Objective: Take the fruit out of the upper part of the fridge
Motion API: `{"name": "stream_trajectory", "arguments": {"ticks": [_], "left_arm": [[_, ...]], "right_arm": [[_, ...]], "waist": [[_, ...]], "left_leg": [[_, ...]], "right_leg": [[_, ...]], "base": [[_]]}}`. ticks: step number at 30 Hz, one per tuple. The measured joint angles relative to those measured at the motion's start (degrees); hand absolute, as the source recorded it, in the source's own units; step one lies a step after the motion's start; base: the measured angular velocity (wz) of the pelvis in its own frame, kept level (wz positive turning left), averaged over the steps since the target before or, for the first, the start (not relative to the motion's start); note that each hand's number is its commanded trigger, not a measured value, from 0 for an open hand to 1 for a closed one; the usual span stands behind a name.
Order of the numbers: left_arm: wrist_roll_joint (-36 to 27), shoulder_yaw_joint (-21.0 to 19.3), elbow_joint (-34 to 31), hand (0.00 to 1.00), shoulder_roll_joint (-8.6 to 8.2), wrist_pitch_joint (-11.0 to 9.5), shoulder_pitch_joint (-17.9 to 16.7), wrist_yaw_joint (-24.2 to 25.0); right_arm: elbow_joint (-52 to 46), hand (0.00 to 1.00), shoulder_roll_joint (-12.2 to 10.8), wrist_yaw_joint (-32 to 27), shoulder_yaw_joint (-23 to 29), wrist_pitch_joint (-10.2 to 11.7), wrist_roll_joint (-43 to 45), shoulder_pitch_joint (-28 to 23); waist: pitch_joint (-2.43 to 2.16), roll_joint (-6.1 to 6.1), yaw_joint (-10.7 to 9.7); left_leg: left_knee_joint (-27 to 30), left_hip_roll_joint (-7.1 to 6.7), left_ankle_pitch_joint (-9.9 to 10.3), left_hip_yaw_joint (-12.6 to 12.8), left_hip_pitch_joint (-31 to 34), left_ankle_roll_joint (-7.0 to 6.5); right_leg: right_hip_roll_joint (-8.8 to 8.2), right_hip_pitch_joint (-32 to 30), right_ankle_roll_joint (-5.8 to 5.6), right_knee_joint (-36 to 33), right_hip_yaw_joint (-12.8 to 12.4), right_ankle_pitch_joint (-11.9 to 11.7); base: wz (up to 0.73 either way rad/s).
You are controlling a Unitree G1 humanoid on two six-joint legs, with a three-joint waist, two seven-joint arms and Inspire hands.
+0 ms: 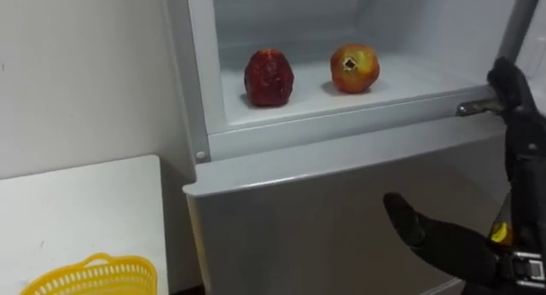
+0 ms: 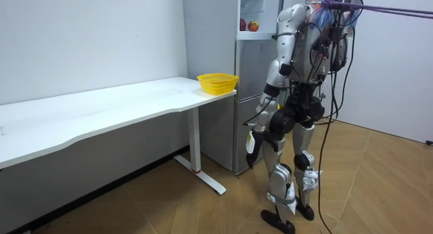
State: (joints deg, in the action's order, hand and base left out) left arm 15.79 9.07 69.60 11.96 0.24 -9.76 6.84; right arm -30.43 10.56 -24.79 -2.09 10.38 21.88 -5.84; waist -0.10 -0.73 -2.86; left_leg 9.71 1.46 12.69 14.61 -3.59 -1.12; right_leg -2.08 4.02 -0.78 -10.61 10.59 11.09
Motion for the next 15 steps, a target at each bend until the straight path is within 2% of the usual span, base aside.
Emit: {"name": "stream_trajectory", "arguments": {"ticks": [3,7,11,15], "left_arm": [[-0.1,-0.1,-0.1,0.00,0.02,-0.1,0.0,-0.1],[0.0,-0.1,0.1,0.00,0.01,-0.3,0.5,-0.2],[0.0,-2.6,0.0,0.00,0.00,-0.3,0.2,-0.1],[0.1,-4.8,-0.1,0.00,-0.30,0.1,0.3,0.0]], "right_arm": [[-1.0,0.00,0.8,-0.1,0.0,0.3,-1.8,0.8],[-1.5,0.00,1.7,-0.1,-0.2,0.9,-3.0,2.9],[-1.3,0.00,3.2,0.0,0.0,1.2,-7.1,6.9],[0.6,0.00,3.3,0.7,1.1,0.4,-10.5,11.1]], "waist": [[-0.25,-0.32,0.8],[-0.26,-0.41,2.1],[-0.08,-0.82,3.2],[0.07,-1.03,3.4]], "left_leg": [[0.1,-0.11,-0.1,-0.9,-0.5,0.07],[0.1,-0.09,-0.1,-1.3,-1.1,0.08],[0.4,-0.13,-0.1,-2.1,-1.0,0.10],[0.2,-0.11,-0.1,-2.5,-0.9,0.14]], "right_leg": [[-0.03,1.1,0.00,0.1,1.0,0.0],[-0.04,1.9,-0.01,0.2,2.0,0.0],[-0.17,2.6,-0.01,1.1,2.5,0.0],[-0.30,2.8,-0.01,1.0,3.8,0.0]], "base": [[0.21],[0.08],[0.04],[0.07]]}}
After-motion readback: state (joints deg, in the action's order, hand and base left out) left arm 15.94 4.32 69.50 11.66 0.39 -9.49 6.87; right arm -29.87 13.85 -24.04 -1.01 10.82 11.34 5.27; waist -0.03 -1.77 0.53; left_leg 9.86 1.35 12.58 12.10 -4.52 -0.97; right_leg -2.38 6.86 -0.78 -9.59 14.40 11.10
